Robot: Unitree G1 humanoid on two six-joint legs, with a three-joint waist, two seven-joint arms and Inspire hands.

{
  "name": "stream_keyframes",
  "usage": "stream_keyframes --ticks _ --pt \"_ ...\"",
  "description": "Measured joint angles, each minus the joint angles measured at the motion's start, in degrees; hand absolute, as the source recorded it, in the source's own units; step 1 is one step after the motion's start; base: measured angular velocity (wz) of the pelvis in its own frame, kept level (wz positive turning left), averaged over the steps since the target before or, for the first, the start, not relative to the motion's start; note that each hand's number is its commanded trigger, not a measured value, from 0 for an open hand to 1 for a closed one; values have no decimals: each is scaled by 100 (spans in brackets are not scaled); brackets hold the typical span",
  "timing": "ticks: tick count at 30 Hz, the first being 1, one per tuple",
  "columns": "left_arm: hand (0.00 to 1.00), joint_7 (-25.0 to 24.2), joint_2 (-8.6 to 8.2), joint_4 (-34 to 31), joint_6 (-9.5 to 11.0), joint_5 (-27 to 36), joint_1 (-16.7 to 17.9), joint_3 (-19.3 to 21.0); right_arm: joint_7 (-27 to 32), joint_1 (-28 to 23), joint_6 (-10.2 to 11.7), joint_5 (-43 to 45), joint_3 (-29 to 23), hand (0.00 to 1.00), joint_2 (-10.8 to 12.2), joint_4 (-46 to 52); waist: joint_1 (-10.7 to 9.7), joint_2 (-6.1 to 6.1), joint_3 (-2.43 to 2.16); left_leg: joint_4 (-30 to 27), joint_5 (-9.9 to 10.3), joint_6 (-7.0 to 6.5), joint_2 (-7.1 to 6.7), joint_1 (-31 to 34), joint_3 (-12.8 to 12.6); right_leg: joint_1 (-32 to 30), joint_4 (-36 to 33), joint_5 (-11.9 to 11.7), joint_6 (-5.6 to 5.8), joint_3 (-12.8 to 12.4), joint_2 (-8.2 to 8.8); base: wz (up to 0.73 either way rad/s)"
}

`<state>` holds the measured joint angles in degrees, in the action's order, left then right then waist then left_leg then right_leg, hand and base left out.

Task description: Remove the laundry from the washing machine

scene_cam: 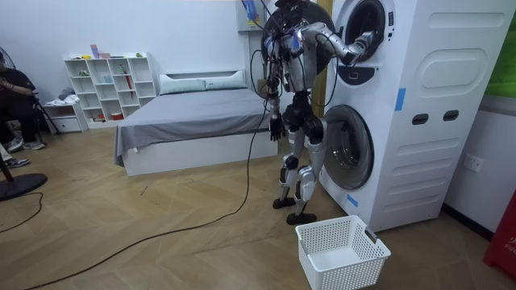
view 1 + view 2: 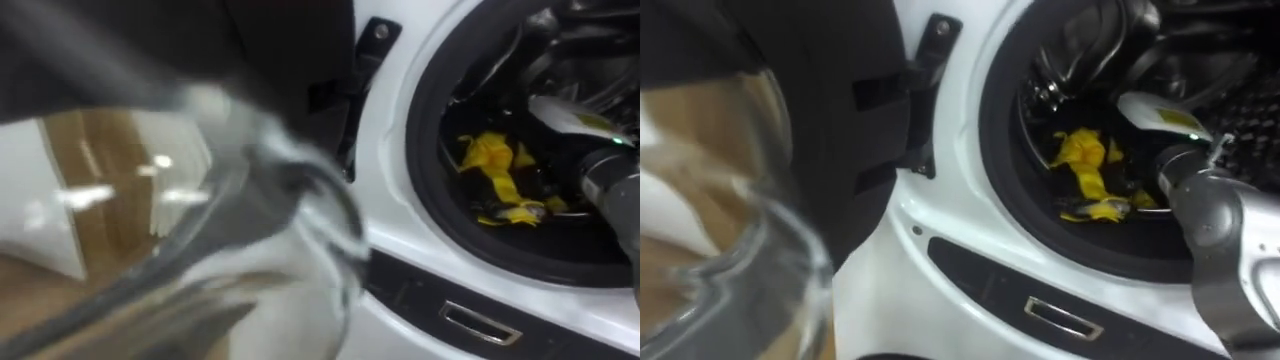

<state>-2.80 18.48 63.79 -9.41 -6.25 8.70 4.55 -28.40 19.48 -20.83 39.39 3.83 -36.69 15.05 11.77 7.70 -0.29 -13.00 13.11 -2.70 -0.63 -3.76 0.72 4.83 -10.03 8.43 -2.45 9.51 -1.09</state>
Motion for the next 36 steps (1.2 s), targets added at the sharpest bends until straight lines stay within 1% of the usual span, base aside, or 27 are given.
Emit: stream_keyframes --ticks 2,3,4,5,6,7,8,9,11,12,13,14,15,16,17,19,20,22,23,24,26,27,29,30,33,34,36 --pt "0 1 -36 57 25 -8 135 166 5 -362 276 -99 -96 100 33 845 -206 -50 31 38 -9 9 31 -19 -87 -8 17 -8 -13 -66 -14 -14" --pt "0 3 -47 85 30 -3 147 194 32 -424 326 -97 -97 100 63 1004 -252 -66 42 44 -6 13 42 -34 -129 -9 21 -11 -18 -104 -25 -32" --pt "0 9 -68 154 56 1 150 207 151 -519 423 -123 -98 100 104 1254 -345 -100 60 78 1 20 62 -66 -218 -13 30 -18 -30 -170 -41 -24" --pt "0 26 -78 174 96 12 156 207 249 -611 534 -257 -172 100 145 1460 -531 -109 66 84 6 20 65 -59 -229 -21 31 -19 -31 -179 -43 -20" --pt "0 47 -83 190 138 15 158 208 285 -658 586 -337 -249 100 192 1559 -584 -113 66 95 8 22 70 -62 -250 -28 30 -19 -31 -200 -48 -24" --pt "0 140 -109 221 240 5 177 213 347 -763 662 -486 -383 100 292 1781 -647 -120 45 157 13 27 93 -92 -374 -80 20 -19 -32 -326 -77 -49" --pt "0 218 -145 287 329 0 233 228 408 -860 771 -767 -512 100 324 1978 -698 -139 47 185 19 35 119 -127 -516 -108 22 -27 -44 -431 -98 -56" --pt "0 239 -171 302 356 2 233 252 440 -928 860 -927 -589 100 321 2058 -719 -140 45 198 21 37 125 -153 -566 -109 21 -29 -46 -472 -105 -45" --pt "0 265 -255 417 507 2 238 374 564 -1304 1214 -1449 -762 100 320 2425 -918 -146 31 250 21 37 145 -225 -679 -102 19 -29 -46 -523 -119 -20" --pt "0 265 -268 455 550 2 242 383 582 -1346 1296 -1556 -764 100 320 2469 -971 -146 31 275 22 37 151 -258 -712 -94 20 -29 -46 -559 -130 -22" --pt "0 266 -287 499 596 -2 251 389 644 -1456 1461 -1799 -841 100 320 2499 -1031 -151 30 313 37 41 170 -310 -794 -87 21 -30 -45 -641 -154 -31" --pt "0 267 -305 500 632 -7 278 392 682 -1600 1602 -2015 -1010 100 320 2524 -1055 -156 28 316 62 47 186 -335 -846 -87 21 -31 -46 -689 -177 -30" --pt "0 267 -314 499 655 -8 293 400 701 -1662 1647 -2136 -1100 100 320 2532 -1070 -162 25 315 74 50 192 -348 -850 -82 19 -31 -46 -730 -185 -19" --pt "0 268 -337 500 694 -10 310 433 701 -1738 1772 -2318 -1169 100 319 2549 -1097 -174 20 331 88 55 196 -357 -851 -73 17 -31 -46 -762 -194 -7" --pt "0 267 -373 485 719 -15 335 487 701 -1796 1847 -2402 -1221 100 333 2631 -1121 -195 16 337 92 55 198 -355 -851 -78 17 -31 -46 -767 -197 0" --pt "0 264 -441 484 734 -19 408 648 700 -1884 1903 -2493 -1439 100 337 2695 -1138 -237 5 336 95 57 198 -355 -855 -87 19 -31 -46 -775 -199 0" --pt "0 261 -459 485 731 -18 466 683 696 -1910 1959 -2606 -1469 100 338 2706 -1166 -253 -6 325 96 59 201 -359 -859 -90 22 -32 -49 -776 -201 0" --pt "0 250 -465 487 730 -16 525 784 694 -2047 2044 -2749 -1514 100 351 2843 -1168 -259 -8 299 95 62 206 -362 -859 -89 26 -34 -53 -770 -203 0" --pt "0 243 -468 487 729 -6 564 850 698 -2160 2086 -2844 -1676 100 357 2848 -1170 -260 -9 269 95 62 206 -352 -860 -87 27 -34 -54 -773 -203 0" --pt "0 233 -468 487 729 -4 588 876 698 -2203 2096 -2888 -1759 100 356 2848 -1177 -260 -9 257 98 64 206 -356 -881 -98 29 -34 -54 -779 -203 -3" --pt "0 212 -463 478 728 -7 640 883 698 -2320 2231 -3031 -1820 100 363 2846 -1176 -246 -9 260 102 61 206 -372 -949 -118 43 -33 -54 -836 -203 -9" --pt "0 209 -464 483 728 -6 651 879 702 -2341 2254 -3052 -1833 100 377 2832 -1176 -243 -8 259 103 59 206 -372 -965 -115 43 -33 -54 -851 -204 -12" --pt "0 210 -460 487 728 0 662 879 758 -2485 2340 -3111 -1893 100 553 2816 -1178 -221 -3 249 116 48 206 -384 -1015 -104 32 -32 -51 -898 -208 -11" --pt "0 210 -461 490 729 -4 660 879 773 -2525 2350 -3153 -1915 100 577 2817 -1183 -216 0 241 119 44 206 -379 -1020 -106 33 -34 -48 -913 -209 -5" --pt "0 210 -460 500 746 42 591 884 756 -2660 2417 -3819 -2125 100 584 2727 -1220 -199 7 209 138 32 205 -368 -1029 -109 41 -43 -34 -953 -211 0" --pt "0 210 -460 496 770 46 584 883 749 -2743 2459 -4064 -2173 100 585 2703 -1229 -200 7 208 140 31 206 -372 -1041 -110 47 -43 -32 -961 -211 0" --pt "0 207 -460 461 817 41 601 879 696 -2990 2451 -4424 -2347 100 584 2661 -1265 -205 3 215 140 31 217 -385 -1107 -123 50 -41 -30 -989 -215 -8"
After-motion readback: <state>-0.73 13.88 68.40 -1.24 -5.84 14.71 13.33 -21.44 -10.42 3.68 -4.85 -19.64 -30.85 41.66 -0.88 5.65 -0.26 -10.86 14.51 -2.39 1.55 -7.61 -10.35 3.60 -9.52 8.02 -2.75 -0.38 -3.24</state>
